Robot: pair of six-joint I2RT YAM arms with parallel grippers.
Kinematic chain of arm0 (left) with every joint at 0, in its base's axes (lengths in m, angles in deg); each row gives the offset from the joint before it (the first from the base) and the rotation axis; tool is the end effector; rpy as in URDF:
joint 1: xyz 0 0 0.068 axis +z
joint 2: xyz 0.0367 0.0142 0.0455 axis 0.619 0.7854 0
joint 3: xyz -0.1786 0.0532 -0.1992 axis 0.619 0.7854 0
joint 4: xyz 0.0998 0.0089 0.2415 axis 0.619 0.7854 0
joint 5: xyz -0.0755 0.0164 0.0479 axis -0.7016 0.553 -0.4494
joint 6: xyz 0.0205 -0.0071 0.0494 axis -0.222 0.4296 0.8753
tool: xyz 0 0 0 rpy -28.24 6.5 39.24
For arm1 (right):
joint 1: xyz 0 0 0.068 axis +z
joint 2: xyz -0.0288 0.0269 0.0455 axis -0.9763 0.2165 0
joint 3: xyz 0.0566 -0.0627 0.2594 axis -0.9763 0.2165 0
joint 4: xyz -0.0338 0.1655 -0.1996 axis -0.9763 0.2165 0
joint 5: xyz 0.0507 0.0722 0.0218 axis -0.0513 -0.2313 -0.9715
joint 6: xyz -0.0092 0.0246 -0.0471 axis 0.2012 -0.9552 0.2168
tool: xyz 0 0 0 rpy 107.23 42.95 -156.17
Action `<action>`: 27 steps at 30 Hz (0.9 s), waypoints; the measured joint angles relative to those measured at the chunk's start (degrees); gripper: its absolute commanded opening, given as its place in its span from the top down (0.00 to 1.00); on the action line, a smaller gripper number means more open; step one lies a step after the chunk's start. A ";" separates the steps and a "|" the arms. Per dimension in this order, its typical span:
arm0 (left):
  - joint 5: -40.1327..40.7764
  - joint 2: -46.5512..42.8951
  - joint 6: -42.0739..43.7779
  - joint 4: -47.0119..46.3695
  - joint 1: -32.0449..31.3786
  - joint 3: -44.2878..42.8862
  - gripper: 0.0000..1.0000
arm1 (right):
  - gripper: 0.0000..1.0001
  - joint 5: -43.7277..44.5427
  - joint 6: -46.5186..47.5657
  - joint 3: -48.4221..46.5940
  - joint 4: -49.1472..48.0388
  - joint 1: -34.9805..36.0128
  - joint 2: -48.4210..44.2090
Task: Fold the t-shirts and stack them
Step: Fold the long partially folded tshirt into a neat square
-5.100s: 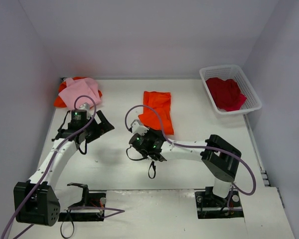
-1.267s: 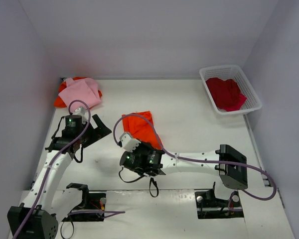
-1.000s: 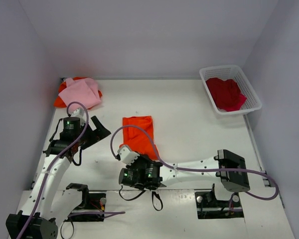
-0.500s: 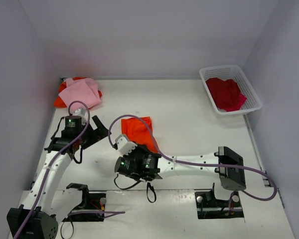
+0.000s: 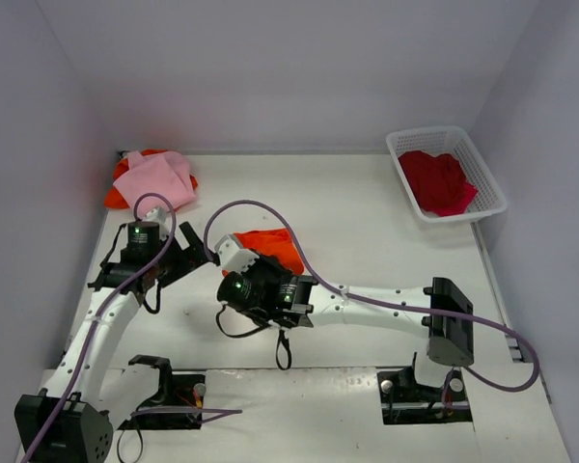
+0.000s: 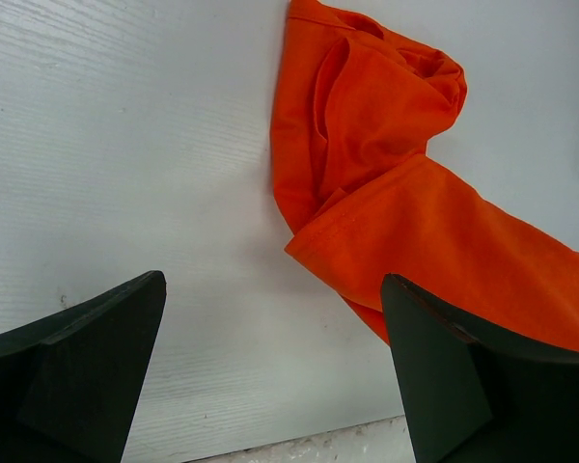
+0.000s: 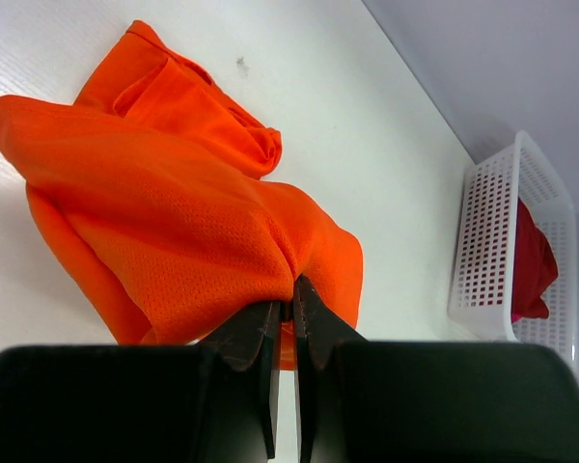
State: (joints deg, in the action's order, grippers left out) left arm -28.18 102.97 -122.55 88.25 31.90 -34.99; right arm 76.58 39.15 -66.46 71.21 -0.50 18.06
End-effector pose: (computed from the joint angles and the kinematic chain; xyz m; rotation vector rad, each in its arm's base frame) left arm 0.1971 -0.0322 0.2812 -0.5357 2.2791 -0.7525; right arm 0.1136 0.3661 0.3013 -0.7886 1.7737 -0.1297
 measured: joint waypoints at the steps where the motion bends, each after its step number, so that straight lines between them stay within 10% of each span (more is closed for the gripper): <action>1: 0.00 0.15 0.00 -0.09 0.00 0.00 0.12 | 1.00 -0.52 0.96 -0.07 -0.61 -0.66 0.00; 27: 0.59 3.41 0.00 -2.64 0.00 0.02 0.12 | 1.00 -26.38 13.49 1.25 -16.37 -13.14 7.43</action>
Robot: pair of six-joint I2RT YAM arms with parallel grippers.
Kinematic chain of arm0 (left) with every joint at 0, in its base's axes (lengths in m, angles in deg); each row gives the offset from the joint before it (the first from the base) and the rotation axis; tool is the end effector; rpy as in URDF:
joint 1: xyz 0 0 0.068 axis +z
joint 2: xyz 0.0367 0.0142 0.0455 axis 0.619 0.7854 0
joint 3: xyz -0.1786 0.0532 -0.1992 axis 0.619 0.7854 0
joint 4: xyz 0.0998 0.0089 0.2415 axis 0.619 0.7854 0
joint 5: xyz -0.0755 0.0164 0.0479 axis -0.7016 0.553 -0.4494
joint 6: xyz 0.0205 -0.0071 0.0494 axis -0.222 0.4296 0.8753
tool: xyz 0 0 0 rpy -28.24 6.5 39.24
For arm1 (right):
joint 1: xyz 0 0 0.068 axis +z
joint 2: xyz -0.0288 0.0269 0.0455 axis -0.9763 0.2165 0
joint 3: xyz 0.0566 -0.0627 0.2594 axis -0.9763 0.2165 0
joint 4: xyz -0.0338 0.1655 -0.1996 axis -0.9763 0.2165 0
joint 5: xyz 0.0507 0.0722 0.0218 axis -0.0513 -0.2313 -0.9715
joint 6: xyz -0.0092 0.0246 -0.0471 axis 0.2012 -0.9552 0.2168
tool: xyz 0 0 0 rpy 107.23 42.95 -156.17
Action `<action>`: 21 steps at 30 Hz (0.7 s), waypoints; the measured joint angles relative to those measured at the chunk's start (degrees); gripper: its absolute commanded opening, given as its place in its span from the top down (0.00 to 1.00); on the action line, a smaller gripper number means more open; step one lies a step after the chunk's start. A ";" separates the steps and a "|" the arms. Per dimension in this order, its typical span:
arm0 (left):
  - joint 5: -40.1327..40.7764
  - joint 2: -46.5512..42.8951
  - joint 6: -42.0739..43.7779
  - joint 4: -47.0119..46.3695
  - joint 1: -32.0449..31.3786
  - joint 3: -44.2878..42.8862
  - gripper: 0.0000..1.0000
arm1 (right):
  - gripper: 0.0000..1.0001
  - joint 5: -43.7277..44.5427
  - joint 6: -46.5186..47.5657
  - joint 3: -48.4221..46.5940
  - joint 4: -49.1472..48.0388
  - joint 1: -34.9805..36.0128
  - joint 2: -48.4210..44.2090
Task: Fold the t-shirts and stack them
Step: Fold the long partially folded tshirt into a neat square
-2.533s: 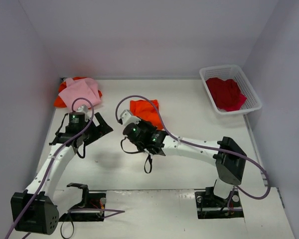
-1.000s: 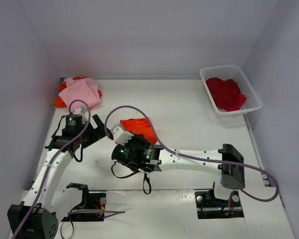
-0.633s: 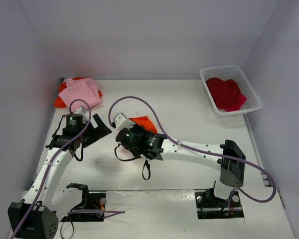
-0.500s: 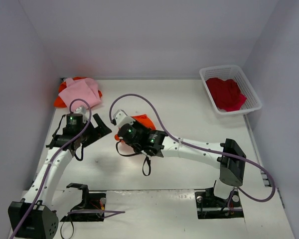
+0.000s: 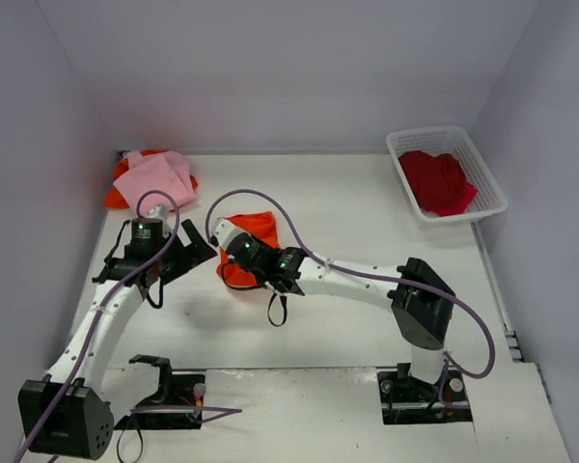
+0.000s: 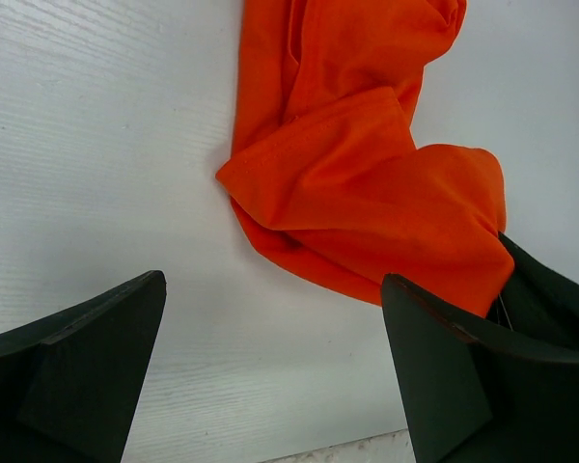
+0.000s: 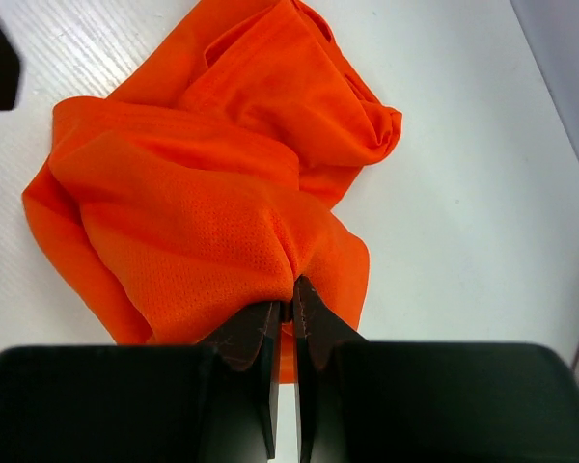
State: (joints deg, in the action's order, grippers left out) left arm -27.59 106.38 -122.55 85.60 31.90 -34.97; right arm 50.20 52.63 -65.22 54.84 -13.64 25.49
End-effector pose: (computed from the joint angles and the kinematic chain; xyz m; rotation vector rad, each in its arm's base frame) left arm 0.2101 -0.0333 0.2738 -0.5469 2.2895 -0.7377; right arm 0.2020 0.3758 0.2628 -1.0178 1.7429 0.0891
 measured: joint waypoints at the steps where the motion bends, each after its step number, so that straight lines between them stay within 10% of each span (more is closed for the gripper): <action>1: 0.02 0.04 0.00 -0.11 0.00 0.00 0.12 | 1.00 -0.94 0.13 0.02 -0.66 -0.61 0.44; 21: 0.13 1.81 0.00 -1.38 0.00 0.13 0.12 | 1.00 -11.39 4.55 -5.66 -5.49 -7.61 6.32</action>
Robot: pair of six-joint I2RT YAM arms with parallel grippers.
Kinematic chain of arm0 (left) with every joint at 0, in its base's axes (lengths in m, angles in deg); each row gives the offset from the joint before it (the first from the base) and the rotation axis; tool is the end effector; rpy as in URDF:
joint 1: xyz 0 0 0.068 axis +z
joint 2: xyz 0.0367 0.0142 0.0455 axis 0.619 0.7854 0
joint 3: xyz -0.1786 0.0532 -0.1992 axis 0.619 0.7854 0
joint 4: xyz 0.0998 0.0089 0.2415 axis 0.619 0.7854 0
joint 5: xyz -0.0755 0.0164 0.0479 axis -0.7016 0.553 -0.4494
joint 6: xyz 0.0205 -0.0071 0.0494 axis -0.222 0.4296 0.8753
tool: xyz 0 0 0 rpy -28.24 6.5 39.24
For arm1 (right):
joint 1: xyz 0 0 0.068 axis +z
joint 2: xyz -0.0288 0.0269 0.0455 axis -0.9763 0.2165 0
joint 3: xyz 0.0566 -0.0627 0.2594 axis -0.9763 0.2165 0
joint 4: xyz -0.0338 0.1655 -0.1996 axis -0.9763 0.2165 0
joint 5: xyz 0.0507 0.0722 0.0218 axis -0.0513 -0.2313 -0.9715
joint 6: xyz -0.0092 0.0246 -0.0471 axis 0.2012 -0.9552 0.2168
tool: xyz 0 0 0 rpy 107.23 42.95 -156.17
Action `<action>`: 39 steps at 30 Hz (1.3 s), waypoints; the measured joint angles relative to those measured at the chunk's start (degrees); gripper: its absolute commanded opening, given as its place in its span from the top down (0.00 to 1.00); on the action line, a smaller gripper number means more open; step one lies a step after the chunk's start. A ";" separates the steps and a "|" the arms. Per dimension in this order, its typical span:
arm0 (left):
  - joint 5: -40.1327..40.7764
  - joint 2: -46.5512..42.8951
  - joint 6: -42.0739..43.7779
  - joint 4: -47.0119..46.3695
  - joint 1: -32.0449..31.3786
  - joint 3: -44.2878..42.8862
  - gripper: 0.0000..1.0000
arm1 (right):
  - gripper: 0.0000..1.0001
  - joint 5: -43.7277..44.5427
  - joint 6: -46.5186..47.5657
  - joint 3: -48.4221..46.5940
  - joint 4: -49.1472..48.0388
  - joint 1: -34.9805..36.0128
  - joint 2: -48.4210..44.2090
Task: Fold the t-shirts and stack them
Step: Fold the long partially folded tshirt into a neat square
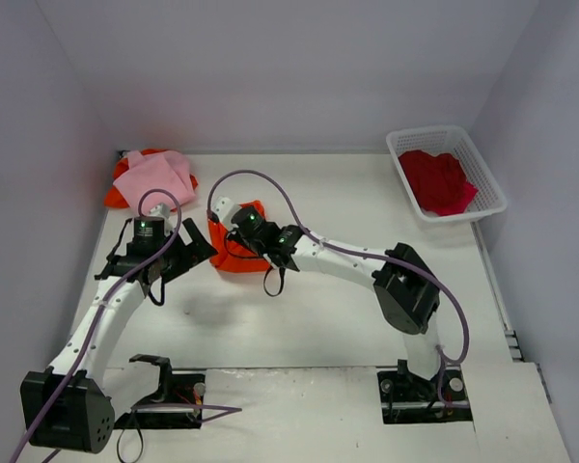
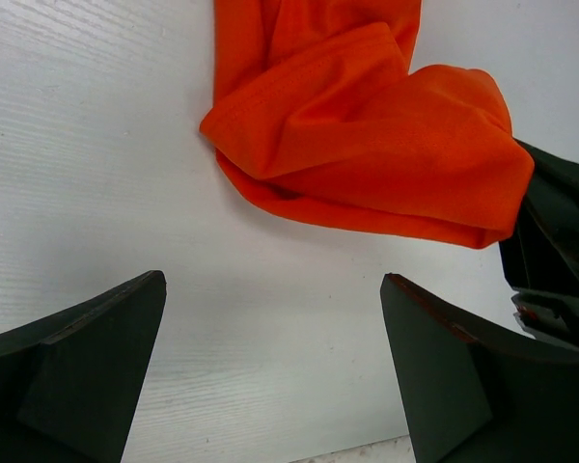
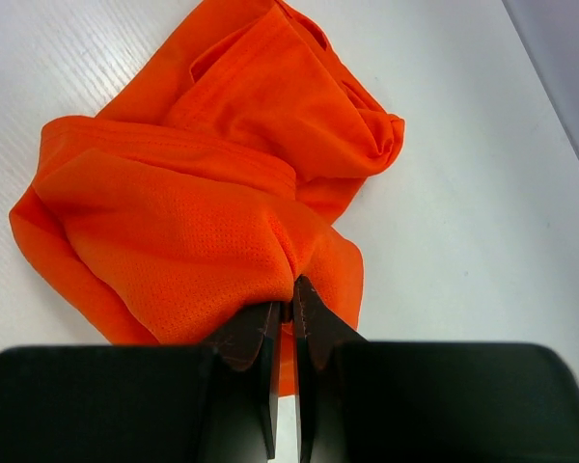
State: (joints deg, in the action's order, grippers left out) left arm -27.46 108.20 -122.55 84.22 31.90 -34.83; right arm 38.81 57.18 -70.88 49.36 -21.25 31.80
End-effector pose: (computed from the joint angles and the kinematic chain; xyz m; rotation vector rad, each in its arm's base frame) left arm 0.2166 -0.0339 0.2687 -0.5525 2.2986 -0.7326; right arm 0.2630 0.3770 0.2580 -1.0415 1.6827 0.1845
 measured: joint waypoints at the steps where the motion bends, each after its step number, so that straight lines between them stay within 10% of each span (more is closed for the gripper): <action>1: 0.09 0.00 0.00 -0.07 0.00 0.00 0.12 | 1.00 -0.55 0.22 -0.85 -0.07 -0.35 0.74; 17: 0.79 0.28 0.02 -0.26 0.11 0.09 0.12 | 1.00 -3.34 2.36 -4.94 -0.42 -3.56 5.70; 39: 0.39 1.09 -1.57 -1.68 0.11 0.07 0.12 | 1.00 8.28 -13.75 22.97 19.91 13.99 -35.08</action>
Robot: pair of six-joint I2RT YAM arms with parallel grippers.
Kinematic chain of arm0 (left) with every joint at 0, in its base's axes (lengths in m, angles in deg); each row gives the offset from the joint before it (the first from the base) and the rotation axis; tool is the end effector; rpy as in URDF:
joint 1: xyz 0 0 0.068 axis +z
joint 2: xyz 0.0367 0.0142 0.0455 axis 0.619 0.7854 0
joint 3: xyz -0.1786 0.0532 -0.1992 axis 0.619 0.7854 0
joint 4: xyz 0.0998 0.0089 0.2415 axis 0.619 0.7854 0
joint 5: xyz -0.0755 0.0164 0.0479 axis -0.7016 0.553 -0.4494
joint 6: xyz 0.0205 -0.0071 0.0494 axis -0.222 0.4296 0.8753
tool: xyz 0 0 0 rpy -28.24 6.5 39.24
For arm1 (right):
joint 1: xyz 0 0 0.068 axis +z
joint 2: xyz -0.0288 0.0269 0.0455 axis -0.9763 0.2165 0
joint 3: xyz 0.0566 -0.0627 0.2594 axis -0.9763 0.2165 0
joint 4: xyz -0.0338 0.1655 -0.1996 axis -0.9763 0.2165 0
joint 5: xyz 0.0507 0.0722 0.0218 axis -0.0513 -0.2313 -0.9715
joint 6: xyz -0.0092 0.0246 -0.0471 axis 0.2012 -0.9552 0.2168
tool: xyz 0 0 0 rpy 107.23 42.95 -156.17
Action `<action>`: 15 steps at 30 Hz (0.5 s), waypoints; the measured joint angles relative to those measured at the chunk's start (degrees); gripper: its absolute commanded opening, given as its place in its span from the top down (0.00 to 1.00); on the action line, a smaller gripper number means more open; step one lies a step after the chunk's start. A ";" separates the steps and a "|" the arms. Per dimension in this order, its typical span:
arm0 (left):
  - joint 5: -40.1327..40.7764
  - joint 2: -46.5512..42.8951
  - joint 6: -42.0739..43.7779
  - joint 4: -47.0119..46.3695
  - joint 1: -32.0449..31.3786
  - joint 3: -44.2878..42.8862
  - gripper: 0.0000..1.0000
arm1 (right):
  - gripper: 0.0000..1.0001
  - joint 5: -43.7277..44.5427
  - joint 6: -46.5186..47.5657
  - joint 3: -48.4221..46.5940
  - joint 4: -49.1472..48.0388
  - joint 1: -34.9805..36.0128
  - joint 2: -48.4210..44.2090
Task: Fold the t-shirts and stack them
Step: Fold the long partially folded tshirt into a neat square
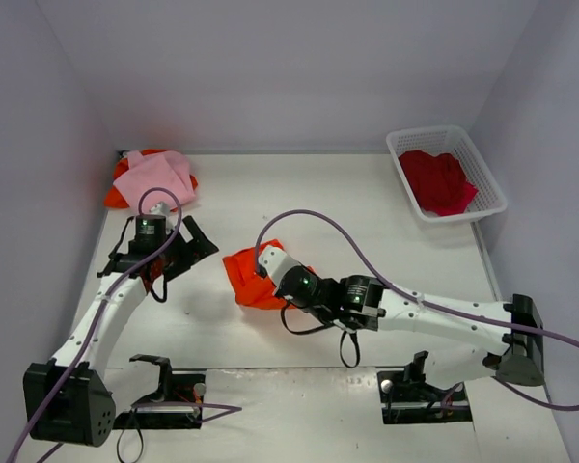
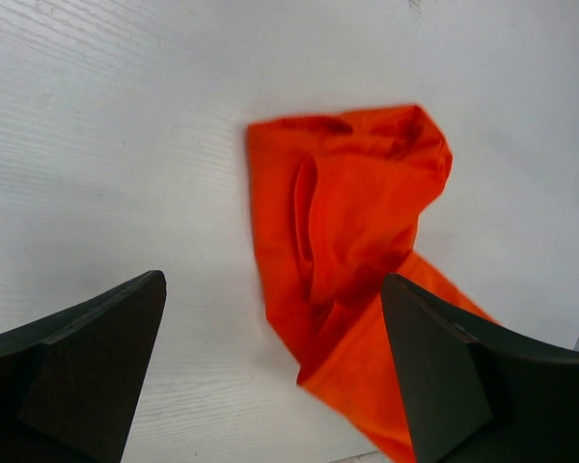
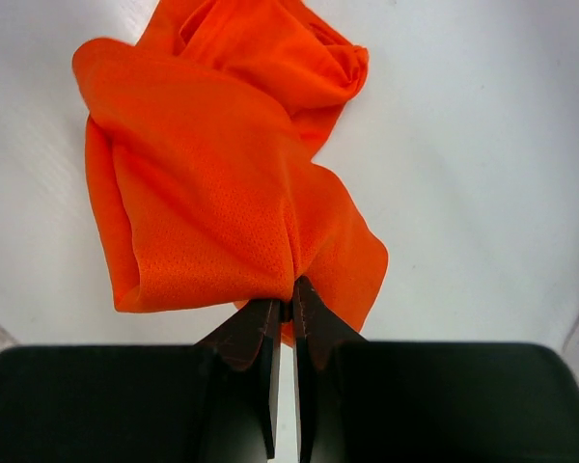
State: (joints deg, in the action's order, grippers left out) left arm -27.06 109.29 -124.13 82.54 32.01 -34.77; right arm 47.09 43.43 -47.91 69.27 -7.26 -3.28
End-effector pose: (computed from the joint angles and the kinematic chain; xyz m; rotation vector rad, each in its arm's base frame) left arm 0.2216 -0.0338 0.2669 -0.5868 2.2838 -0.7395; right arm 0.1144 0.2768 0.3086 -1.0510 1.8040 0.2799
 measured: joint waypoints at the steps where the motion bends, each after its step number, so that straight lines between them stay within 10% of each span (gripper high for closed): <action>1: -0.15 0.79 -0.35 -0.61 0.00 0.00 0.12 | 1.00 0.59 -1.51 0.24 1.44 0.90 -0.94; 15: 0.09 6.14 -9.25 -9.97 -12.74 0.35 0.12 | 1.00 5.29 -10.67 2.62 7.80 6.73 -5.79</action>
State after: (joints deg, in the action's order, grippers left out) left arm -26.97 115.43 -133.37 72.57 19.26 -34.42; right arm 52.38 32.77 -45.29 77.07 -0.53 -9.07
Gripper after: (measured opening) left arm 0.881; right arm 0.023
